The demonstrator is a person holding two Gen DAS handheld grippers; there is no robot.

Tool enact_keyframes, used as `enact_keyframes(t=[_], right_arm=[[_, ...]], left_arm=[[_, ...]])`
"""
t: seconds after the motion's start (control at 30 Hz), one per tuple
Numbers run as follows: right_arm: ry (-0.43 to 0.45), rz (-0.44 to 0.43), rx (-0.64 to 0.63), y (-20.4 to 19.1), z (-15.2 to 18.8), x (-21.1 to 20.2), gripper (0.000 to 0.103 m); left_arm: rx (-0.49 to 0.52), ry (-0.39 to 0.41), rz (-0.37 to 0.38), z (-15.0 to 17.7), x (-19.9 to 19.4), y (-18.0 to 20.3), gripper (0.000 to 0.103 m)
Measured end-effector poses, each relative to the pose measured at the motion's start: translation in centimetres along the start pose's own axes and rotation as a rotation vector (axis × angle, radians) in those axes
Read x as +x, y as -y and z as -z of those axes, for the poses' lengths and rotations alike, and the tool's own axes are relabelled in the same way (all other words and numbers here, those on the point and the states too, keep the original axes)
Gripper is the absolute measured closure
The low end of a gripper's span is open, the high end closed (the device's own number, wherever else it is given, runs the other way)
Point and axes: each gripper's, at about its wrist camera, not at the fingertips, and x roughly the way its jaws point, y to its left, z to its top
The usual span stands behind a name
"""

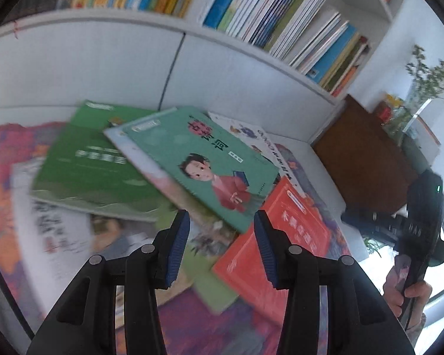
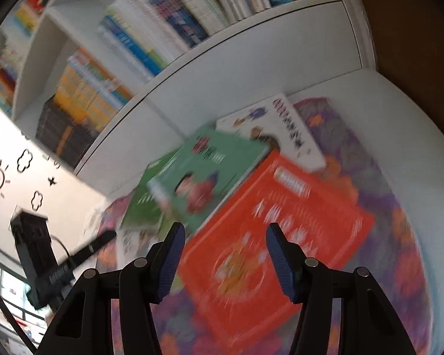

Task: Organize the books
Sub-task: 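Move the open left tool back over the book pile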

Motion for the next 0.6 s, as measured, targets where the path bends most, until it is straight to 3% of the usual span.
enact_keyframes(t=[0.13, 0.23, 0.3, 0.43, 0.6], right_arm=[[0.019, 0.012, -0.044, 0.6, -4.4, 4.5, 0.048], [-0.020, 0.029, -0.082, 0.5, -7.3, 9.5, 0.048], [-0.039, 0.061, -0.099, 0.4, -8.5, 12.1, 0.048], [-0.089, 0.203, -0.169, 0.1, -9.9, 16.8, 0.048], [-0.149, 0.211, -0.275, -2.2, -8.9, 18.1, 0.045]], left_arm=[[-0.021, -0.048, -0.014, -0.8, 4.5, -0.2, 0.060], [-0.030, -0.078, -0.047, -0.7, 6.4, -0.8, 0.060], [-0.055, -0.109, -0.025, -0.6, 7.5, -1.5, 0.061], [-0.039, -0.108, -0.017, -0.8, 8.0, -1.3, 0.060], [-0.040, -0.113, -0.019, -0.9, 8.2, -1.4, 0.058]])
